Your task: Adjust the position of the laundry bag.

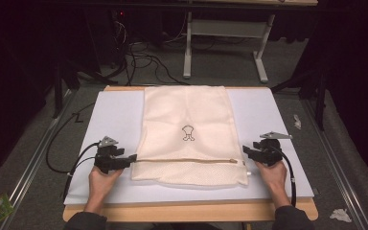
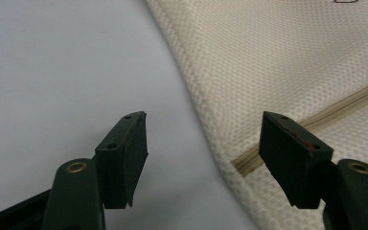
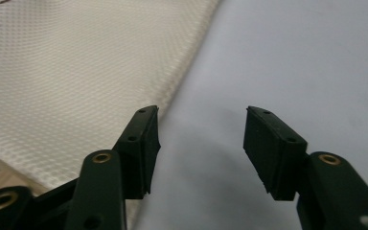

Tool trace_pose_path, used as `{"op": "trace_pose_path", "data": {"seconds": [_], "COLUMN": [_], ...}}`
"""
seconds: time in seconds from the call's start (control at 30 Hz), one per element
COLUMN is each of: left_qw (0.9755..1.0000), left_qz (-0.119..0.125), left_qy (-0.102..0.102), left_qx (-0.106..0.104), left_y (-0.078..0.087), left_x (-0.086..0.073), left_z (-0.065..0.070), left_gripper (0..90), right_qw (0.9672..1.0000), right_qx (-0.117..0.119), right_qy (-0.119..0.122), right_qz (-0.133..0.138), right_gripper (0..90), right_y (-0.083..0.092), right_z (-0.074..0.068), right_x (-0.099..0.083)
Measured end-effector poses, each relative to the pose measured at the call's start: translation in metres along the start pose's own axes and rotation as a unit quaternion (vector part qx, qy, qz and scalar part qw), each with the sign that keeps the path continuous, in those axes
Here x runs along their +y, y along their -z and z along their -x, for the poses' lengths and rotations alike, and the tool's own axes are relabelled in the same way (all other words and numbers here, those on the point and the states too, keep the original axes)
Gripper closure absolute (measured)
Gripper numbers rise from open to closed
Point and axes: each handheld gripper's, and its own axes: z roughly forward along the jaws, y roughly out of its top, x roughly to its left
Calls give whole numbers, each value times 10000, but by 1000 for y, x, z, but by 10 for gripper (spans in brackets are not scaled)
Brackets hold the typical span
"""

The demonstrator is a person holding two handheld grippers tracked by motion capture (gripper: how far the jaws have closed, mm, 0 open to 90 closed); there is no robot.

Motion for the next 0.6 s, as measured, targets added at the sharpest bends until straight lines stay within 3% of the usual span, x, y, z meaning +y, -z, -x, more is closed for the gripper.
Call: {"op": "trace_pose_path", "data": {"seconds": [0.1,0.3,0.37,0.47,0.6], "left_qw": [9999,9994,9986,9984,9974], "left_qz": [-78,-310,-455,-522,-602], "left_qy": [-12,-175,-245,-168,-255], "left_qx": [-92,-24,68,158,312], "left_y": [-5,-18,-23,-24,-24], "left_x": [3,9,12,15,17], "left_z": [6,16,18,18,20], "left_gripper": [368,425,474,519,658], "right_qw": [9999,9992,9984,9970,9974], "right_qx": [111,178,191,110,210], "right_qy": [96,264,360,522,438], "right_qz": [-83,-238,-387,-560,-539], "right_gripper": [512,544,597,672,795], "right_y": [-4,-13,-18,-23,-23], "right_z": [-9,-23,-28,-35,-30], "right_x": [5,10,12,13,13]}}
